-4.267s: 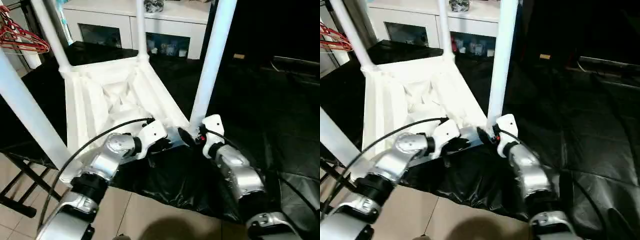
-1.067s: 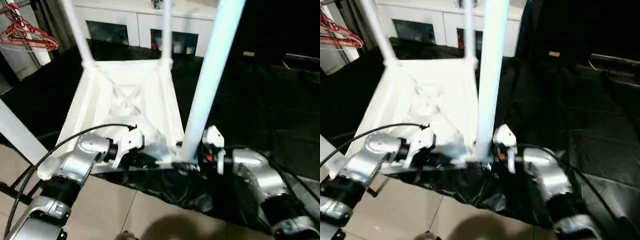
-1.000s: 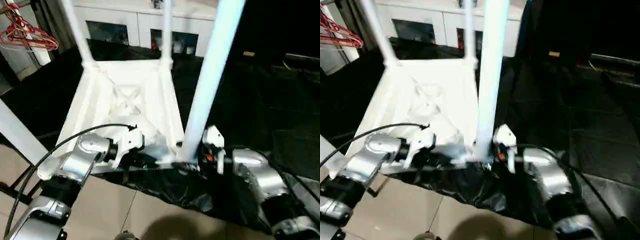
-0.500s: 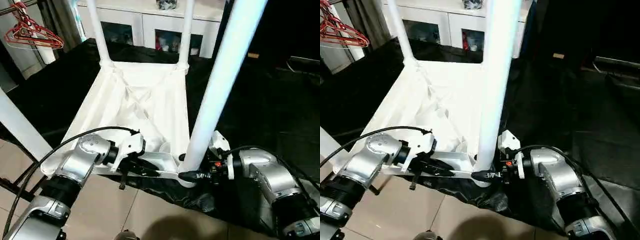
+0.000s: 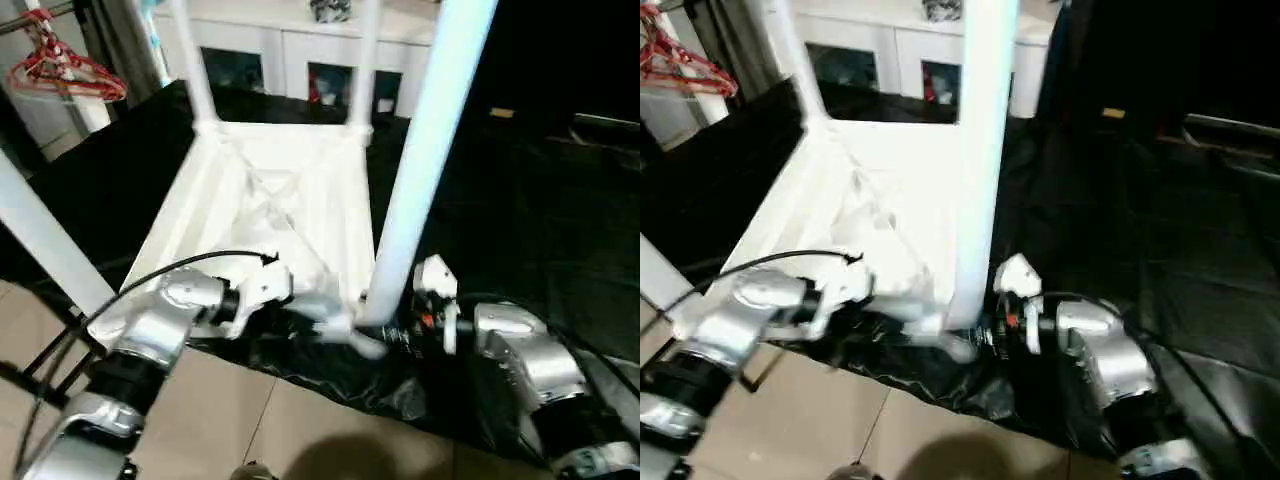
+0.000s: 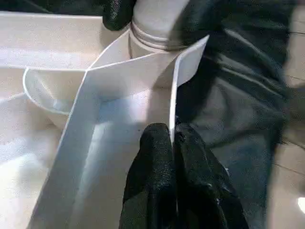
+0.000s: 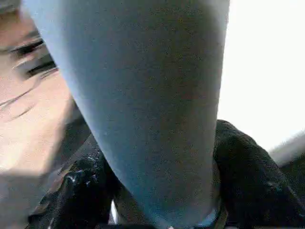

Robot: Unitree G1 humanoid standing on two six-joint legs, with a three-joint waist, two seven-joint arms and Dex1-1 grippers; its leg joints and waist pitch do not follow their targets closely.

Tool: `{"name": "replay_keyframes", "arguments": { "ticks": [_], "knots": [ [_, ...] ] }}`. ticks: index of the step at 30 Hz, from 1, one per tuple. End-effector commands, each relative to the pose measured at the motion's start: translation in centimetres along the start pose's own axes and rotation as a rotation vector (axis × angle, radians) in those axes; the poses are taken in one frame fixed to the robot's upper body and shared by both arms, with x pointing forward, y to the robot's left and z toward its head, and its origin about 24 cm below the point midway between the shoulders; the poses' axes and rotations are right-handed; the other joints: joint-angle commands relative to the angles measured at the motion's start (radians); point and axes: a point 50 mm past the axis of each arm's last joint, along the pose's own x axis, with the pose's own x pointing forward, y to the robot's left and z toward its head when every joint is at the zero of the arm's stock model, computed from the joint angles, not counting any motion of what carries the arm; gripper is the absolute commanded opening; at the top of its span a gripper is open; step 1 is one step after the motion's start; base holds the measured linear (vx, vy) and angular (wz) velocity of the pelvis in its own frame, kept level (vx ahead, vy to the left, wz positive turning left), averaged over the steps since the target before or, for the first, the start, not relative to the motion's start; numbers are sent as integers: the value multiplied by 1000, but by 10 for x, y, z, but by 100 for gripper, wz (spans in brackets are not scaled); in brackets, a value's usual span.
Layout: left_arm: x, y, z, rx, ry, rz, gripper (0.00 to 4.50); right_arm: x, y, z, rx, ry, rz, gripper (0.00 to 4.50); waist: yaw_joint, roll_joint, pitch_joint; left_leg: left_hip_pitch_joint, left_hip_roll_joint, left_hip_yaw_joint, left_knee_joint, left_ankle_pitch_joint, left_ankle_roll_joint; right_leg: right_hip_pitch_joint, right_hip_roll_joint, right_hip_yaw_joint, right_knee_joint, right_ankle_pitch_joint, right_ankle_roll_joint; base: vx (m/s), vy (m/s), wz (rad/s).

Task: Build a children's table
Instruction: Rotate leg to tighten

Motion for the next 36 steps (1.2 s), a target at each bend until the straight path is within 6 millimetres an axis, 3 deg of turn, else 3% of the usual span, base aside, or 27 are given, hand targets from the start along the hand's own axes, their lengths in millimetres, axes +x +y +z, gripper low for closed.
{"name": "replay_keyframes", "arguments": {
  "ticks": [1,7,9,10,12,13,14,15,16,19,21,22,23,25,27,32,36],
  "knots": [
    [21,10,22,17,-66,150,0,31,19,-13,19,16,-13,255,-4,-8,-50,1,4,-1,-78,-292,-13,44,-54,35,-89,-355,-143,0,0,0],
    [37,13,28,13,-63,247,0,51,12,-14,76,-11,-214,254,-19,-7,-50,0,1,0,-79,-284,-2,38,-50,37,-95,-364,-131,0,0,0],
    [42,14,31,10,-66,269,0,58,9,-11,99,-22,-282,254,-22,-4,-50,0,0,-1,-79,-286,-4,38,-50,36,-97,-379,-126,0,0,0],
    [47,15,35,12,-71,293,0,67,6,-8,112,-26,-349,254,-27,2,-50,0,1,-2,-80,-287,-12,35,-52,37,-95,-376,-130,0,0,0],
    [52,16,39,16,-77,317,0,76,4,-3,121,-19,-426,254,-31,-1,-52,-1,-2,-3,-81,-284,-19,38,-49,35,-97,-373,-124,0,0,0],
    [55,17,42,21,-81,327,0,80,3,-1,118,-10,-458,254,-33,8,-53,0,-1,-3,-80,-282,-20,36,-49,37,-94,-349,-129,0,0,0],
    [56,17,43,26,-83,322,0,82,2,2,94,-8,-468,254,-35,1,-55,-3,-2,-2,-80,-271,-17,40,-47,36,-91,-317,-133,0,0,0],
    [56,17,43,26,-83,322,0,82,2,2,94,-8,-468,254,-35,1,-55,-3,-2,-2,-80,-271,-17,40,-47,36,-91,-317,-133,0,0,0],
    [56,17,44,30,-85,313,0,82,1,5,80,-16,-463,254,-31,-2,-58,-6,-2,0,-76,-235,-2,43,-46,37,-84,-255,-141,0,0,0],
    [54,16,43,47,-88,286,0,77,-2,9,83,-55,-424,326,-28,-4,-59,-9,-2,2,-72,-206,16,46,-46,37,-79,-201,-154,0,0,0],
    [51,16,41,55,-89,278,0,73,-3,9,78,-67,-411,333,-27,-4,-58,-9,-2,3,-73,-208,21,45,-47,37,-81,-208,-153,0,0,0],
    [48,16,40,65,-94,262,0,70,-4,9,67,-70,-402,345,-29,-9,-56,-9,-1,4,-74,-218,23,46,-47,37,-83,-225,-151,0,0,0],
    [46,16,39,75,-96,255,0,68,-5,9,55,-70,-387,345,-27,-6,-56,-8,-1,3,-75,-225,24,45,-49,37,-84,-246,-145,0,0,0],
    [37,15,32,98,-82,216,0,61,-6,9,32,-65,-311,345,-27,-12,-56,-8,1,3,-76,-231,28,45,-48,37,-86,-257,-138,0,0,0],
    [33,14,29,108,-71,199,0,57,-5,8,24,-62,-270,345,-25,-10,-56,-11,2,2,-76,-225,33,46,-49,37,-83,-246,-138,0,0,0],
    [8,8,17,110,-62,30,0,36,-4,14,-65,-24,-19,345,-21,-16,-60,-14,5,6,-66,-166,52,50,-45,34,-64,-121,-187,0,0,0],
    [-2,7,13,121,-33,-28,0,26,-2,17,-90,-3,105,345,-13,-14,-65,-10,5,10,-54,-118,82,46,-42,34,-49,-2,-234,0,0,0]
  ]
}}
